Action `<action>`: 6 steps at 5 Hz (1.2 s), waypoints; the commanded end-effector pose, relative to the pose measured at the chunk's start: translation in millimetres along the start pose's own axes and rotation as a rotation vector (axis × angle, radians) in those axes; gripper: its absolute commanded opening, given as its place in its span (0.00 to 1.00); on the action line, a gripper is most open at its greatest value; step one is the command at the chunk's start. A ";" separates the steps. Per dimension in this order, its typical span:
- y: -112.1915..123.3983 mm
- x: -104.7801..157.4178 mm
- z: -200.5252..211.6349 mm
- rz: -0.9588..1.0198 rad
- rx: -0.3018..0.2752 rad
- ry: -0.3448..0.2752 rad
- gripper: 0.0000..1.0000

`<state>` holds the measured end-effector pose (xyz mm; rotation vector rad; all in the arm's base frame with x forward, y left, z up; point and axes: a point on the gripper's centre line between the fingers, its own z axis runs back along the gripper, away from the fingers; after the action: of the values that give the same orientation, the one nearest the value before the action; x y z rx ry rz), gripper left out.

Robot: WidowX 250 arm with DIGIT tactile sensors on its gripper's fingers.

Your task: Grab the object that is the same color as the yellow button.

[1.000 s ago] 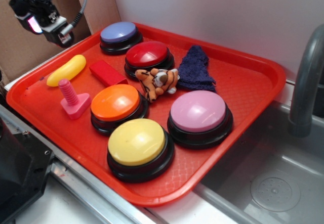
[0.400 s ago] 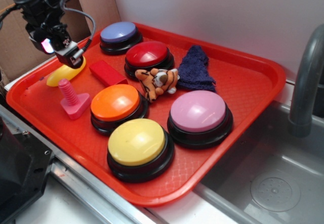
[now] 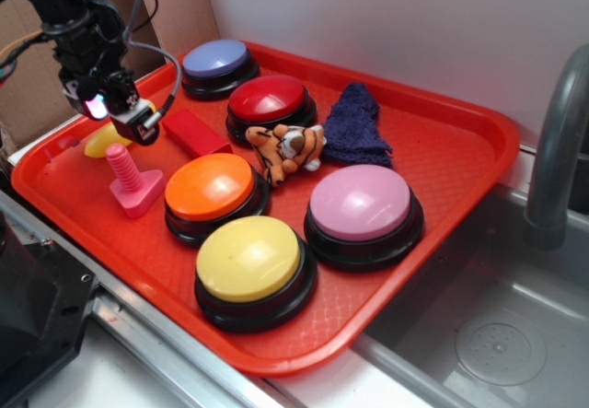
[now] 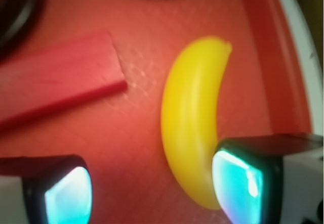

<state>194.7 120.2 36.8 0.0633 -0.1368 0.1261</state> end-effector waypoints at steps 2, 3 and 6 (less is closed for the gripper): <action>17.5 8.1 -19.5 0.051 0.006 -0.033 0.87; 17.6 6.7 -17.9 0.059 0.004 -0.040 0.04; -8.6 16.0 44.9 0.148 -0.066 -0.044 0.00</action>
<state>198.8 103.2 69.0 -0.0344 -0.1362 0.2749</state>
